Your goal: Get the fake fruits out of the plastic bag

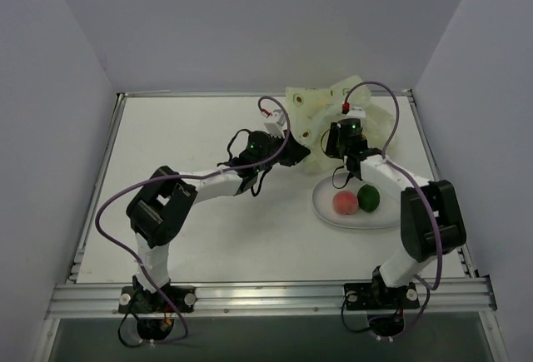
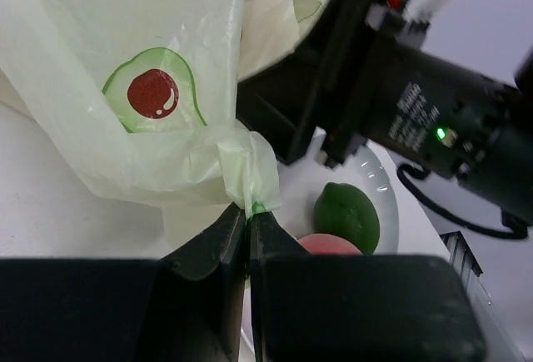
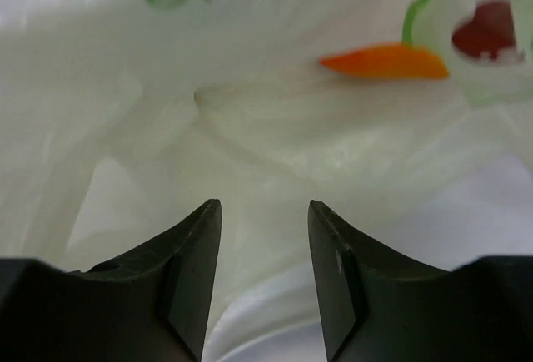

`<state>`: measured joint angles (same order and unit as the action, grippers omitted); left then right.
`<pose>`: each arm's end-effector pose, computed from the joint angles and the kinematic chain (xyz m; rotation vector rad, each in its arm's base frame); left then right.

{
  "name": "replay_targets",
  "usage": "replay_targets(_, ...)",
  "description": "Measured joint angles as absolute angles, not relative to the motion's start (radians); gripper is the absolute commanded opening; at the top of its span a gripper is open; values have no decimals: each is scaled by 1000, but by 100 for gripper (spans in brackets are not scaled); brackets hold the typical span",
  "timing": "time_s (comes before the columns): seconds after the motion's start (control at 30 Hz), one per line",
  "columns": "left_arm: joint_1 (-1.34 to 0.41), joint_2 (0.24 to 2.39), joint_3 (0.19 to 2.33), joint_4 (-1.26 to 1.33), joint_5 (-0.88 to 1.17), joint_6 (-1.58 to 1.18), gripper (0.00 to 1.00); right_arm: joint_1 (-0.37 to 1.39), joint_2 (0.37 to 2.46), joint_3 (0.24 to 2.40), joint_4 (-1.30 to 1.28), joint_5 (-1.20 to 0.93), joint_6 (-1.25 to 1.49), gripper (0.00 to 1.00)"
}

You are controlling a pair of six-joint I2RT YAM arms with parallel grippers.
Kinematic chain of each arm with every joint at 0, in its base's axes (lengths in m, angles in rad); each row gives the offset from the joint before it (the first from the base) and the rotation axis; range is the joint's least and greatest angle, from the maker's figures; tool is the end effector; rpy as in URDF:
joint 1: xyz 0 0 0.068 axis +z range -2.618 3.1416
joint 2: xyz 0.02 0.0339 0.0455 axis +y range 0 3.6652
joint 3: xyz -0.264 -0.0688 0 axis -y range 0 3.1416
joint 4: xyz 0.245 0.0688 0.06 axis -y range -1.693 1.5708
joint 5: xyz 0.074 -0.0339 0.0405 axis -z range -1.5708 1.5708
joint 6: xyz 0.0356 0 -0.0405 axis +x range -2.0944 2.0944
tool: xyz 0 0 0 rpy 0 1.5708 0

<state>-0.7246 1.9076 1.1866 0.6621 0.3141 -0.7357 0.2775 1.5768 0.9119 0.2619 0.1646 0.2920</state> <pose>0.3211 -0.2989 0.2397 0.2579 1.7955 -1.3398 0.3399 0.0908 0.2308 0.1217 1.9702 0.2098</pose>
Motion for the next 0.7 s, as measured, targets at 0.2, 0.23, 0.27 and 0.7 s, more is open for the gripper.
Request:
replay_targets(0.2, -722, 1908, 1212, 641, 315, -737, 2, 194, 1728, 1071, 285, 91, 147, 75)
replay_targets(0.23, -719, 1908, 1224, 639, 316, -738, 2, 182, 1755, 1102, 281, 87, 117, 77)
replay_targets(0.27, -718, 1908, 1236, 638, 318, -738, 2, 175, 1782, 1129, 281, 84, 87, 78)
replay_targets(0.7, -701, 1973, 1340, 661, 353, -772, 2, 136, 2001, 1353, 213, 81, -220, 99)
